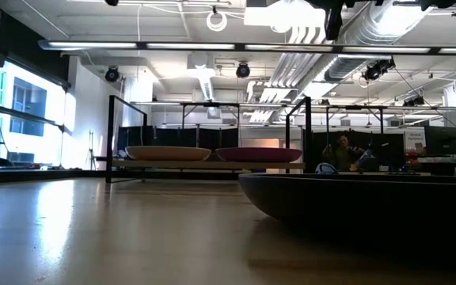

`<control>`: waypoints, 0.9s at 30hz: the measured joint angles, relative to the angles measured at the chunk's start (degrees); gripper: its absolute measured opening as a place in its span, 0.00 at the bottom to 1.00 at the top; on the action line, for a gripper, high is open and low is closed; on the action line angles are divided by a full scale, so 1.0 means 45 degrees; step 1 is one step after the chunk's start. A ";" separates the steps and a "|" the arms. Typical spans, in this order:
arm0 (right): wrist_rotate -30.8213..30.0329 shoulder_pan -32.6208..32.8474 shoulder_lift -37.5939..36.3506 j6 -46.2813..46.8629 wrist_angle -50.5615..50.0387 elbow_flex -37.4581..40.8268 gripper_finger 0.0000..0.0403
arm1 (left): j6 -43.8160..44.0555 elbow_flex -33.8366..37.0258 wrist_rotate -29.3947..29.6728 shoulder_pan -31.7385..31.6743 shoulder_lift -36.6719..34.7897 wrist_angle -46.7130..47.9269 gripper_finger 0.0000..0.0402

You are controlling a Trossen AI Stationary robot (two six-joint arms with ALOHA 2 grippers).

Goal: Place and stack plates onto a shelf
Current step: Stack the black plate on top of the purple plate on the shelf

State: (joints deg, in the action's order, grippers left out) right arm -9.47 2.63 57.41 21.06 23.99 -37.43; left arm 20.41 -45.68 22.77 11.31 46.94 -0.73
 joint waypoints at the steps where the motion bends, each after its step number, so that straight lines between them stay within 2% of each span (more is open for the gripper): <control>1: 0.0000 0.0000 0.0000 -0.0016 0.0130 0.0000 0.00 | 0.0000 0.0424 0.0165 0.0171 -0.0250 -0.0555 0.30; 4: 0.0000 0.0000 0.0000 -0.0092 0.0364 0.0000 0.00 | -0.0118 0.1444 0.0427 0.0429 -0.0875 -0.1347 0.30; 8: 0.0000 0.0000 0.0000 -0.0166 0.0379 0.0000 0.00 | -0.0536 0.2049 0.0422 0.0442 -0.1517 -0.0925 0.30; 12: 0.0000 0.0000 0.0000 -0.0706 0.0396 0.0000 0.00 | -0.0890 0.2105 0.0504 0.0202 -0.1922 -0.0147 0.30; 17: 0.0000 0.0000 0.0000 -0.0787 0.0505 0.0000 0.00 | -0.0890 0.2100 0.0344 -0.0253 -0.2177 -0.0137 0.30; 27: 0.0000 0.0000 0.0000 -0.0743 0.0495 0.0000 0.00 | -0.0686 0.2100 0.0325 -0.0262 -0.2163 -0.0147 0.30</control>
State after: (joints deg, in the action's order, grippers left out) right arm -9.47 2.63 57.41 17.72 26.22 -37.43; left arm 17.32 -36.23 24.23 10.13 37.21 -1.39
